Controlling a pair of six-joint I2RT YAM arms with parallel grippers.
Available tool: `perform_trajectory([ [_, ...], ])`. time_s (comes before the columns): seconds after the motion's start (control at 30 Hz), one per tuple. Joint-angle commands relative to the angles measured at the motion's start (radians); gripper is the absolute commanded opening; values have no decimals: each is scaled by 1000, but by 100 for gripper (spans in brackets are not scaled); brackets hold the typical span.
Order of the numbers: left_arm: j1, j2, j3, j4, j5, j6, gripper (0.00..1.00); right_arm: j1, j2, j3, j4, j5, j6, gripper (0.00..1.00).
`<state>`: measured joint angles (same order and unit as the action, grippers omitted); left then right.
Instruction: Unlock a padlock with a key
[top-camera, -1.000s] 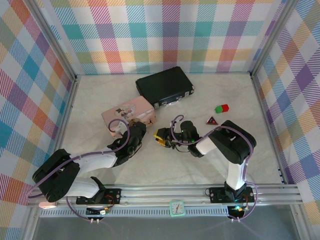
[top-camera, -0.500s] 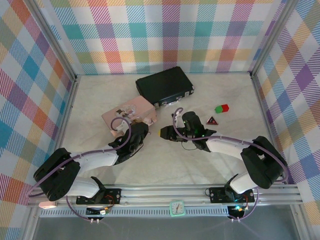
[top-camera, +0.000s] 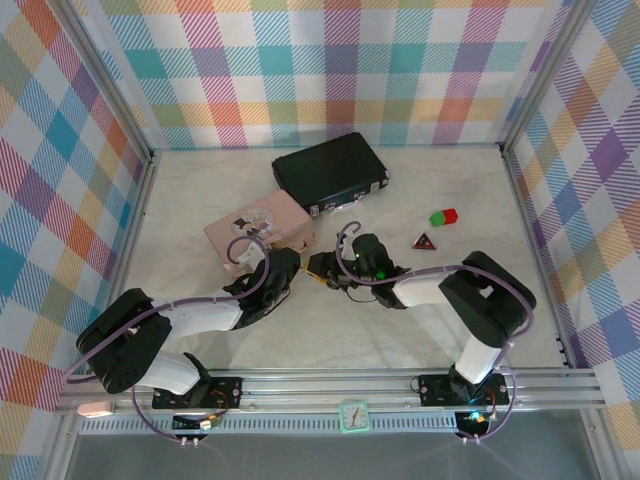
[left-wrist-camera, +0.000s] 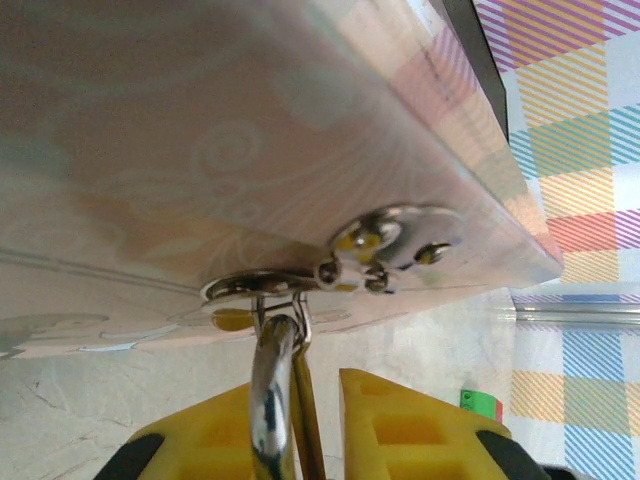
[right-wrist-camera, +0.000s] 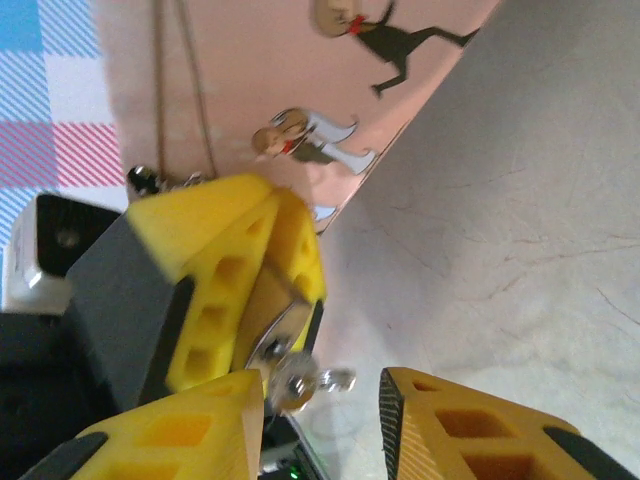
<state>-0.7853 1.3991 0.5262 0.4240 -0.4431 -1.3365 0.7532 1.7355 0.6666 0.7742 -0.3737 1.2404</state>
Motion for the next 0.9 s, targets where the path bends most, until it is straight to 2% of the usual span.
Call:
perform_trajectory([
  [0.0,-21,3,8,115,36,-19,0,3,55,-20,218,18,133,35],
  [0.13,-22,3,5,119,39,-20,0,3,79,-39,291,45,171,33],
  [0.37,-26,7,-2,133,37,-23,0,8,99,-33,340,40,230,19],
  [0.47,-27,12,-3,143,32,-24,0,16,111,-33,361,41,261,17],
  [0.57,-28,20,-3,155,29,-24,0,26,113,-37,365,42,281,19],
  [0.67,-29,25,-5,174,24,-27,0,29,103,-49,336,46,285,30],
  [0.87,-29,32,-8,198,22,-29,0,31,91,-68,323,49,299,32],
])
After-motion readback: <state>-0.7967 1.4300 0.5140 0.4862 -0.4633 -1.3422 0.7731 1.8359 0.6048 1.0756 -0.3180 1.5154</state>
